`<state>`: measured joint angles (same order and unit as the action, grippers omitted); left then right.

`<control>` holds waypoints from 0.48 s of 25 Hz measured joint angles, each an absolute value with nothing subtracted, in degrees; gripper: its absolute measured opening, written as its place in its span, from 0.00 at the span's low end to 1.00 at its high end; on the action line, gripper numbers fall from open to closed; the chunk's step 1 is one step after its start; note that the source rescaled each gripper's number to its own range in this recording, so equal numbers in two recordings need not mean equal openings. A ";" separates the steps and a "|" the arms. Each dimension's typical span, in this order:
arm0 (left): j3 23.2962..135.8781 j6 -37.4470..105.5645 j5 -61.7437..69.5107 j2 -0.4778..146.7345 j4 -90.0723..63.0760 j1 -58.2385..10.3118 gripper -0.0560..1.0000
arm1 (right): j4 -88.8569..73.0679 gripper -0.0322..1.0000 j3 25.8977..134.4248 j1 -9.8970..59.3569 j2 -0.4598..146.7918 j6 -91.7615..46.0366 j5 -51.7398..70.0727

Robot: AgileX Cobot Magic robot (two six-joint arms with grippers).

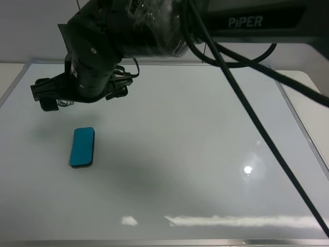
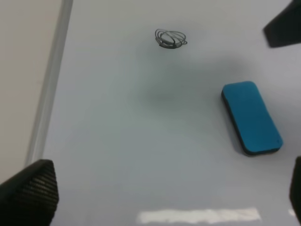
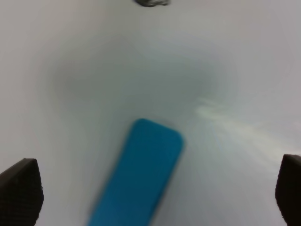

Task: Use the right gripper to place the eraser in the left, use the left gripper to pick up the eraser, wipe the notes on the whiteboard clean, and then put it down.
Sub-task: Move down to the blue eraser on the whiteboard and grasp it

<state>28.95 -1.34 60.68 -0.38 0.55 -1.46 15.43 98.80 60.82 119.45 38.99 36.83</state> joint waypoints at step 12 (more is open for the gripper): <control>28.95 -1.34 60.68 -0.38 0.55 -1.46 1.00 | 31.70 1.00 98.69 60.80 95.95 26.20 56.84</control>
<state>28.95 -1.34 60.68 -0.38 0.55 -1.46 31.70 98.69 60.80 95.95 26.20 56.84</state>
